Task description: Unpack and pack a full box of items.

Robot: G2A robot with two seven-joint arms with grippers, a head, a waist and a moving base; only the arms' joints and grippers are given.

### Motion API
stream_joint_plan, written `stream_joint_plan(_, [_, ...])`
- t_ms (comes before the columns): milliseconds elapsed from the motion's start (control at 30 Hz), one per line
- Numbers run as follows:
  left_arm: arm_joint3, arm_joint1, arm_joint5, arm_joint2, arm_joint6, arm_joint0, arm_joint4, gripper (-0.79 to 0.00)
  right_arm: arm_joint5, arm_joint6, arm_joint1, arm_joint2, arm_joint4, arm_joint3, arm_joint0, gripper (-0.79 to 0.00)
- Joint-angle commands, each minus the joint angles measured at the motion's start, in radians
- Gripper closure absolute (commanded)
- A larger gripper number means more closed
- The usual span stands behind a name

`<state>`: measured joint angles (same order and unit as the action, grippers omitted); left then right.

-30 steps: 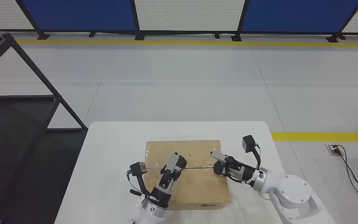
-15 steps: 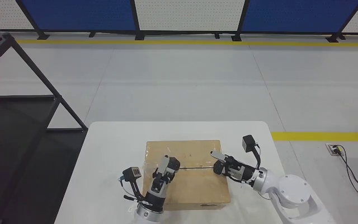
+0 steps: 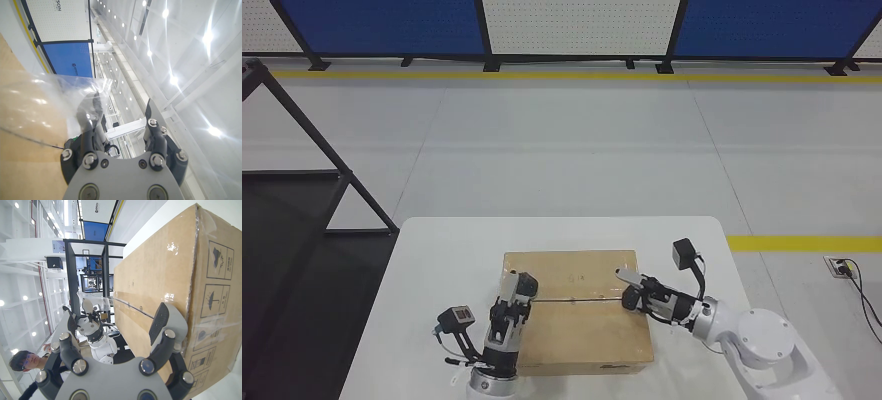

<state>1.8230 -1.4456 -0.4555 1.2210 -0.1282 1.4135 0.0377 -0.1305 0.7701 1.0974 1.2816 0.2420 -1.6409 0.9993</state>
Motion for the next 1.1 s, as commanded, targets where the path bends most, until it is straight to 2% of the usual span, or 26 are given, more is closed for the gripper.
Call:
stream_joint_plan(0, [-0.002,-0.001,-0.003,0.001,-0.005,0.002,-0.002,-0.262,-0.002,0.000,0.000,-0.002,0.000,0.002,-0.004,-0.785])
stream_joint_plan(100, [-0.008,-0.002,-0.006,0.004,-0.010,0.005,-0.008,-0.129,-0.003,0.002,0.000,-0.005,-0.001,0.005,-0.009,-0.785])
stream_joint_plan(167, [-0.011,-0.002,-0.004,0.005,-0.012,0.005,-0.010,0.000,-0.003,0.002,0.001,-0.006,0.000,0.007,-0.011,-0.785])
stream_joint_plan(500, [-0.013,-0.003,0.008,0.020,0.002,0.008,-0.015,0.000,-0.009,0.002,0.002,-0.017,-0.001,0.016,-0.026,-0.785])
stream_joint_plan(733, [-0.007,0.002,0.032,0.040,0.052,0.010,-0.053,0.000,-0.009,0.001,0.003,-0.022,-0.001,0.021,-0.032,-0.785])
stream_joint_plan(833, [-0.002,0.006,0.044,0.053,0.084,0.014,-0.070,0.000,-0.010,0.000,0.003,-0.022,0.000,0.023,-0.032,-0.785])
stream_joint_plan(1067, [0.016,0.022,0.113,0.100,0.239,0.019,-0.082,0.000,-0.009,-0.002,0.003,-0.023,0.004,0.023,-0.030,-0.785])
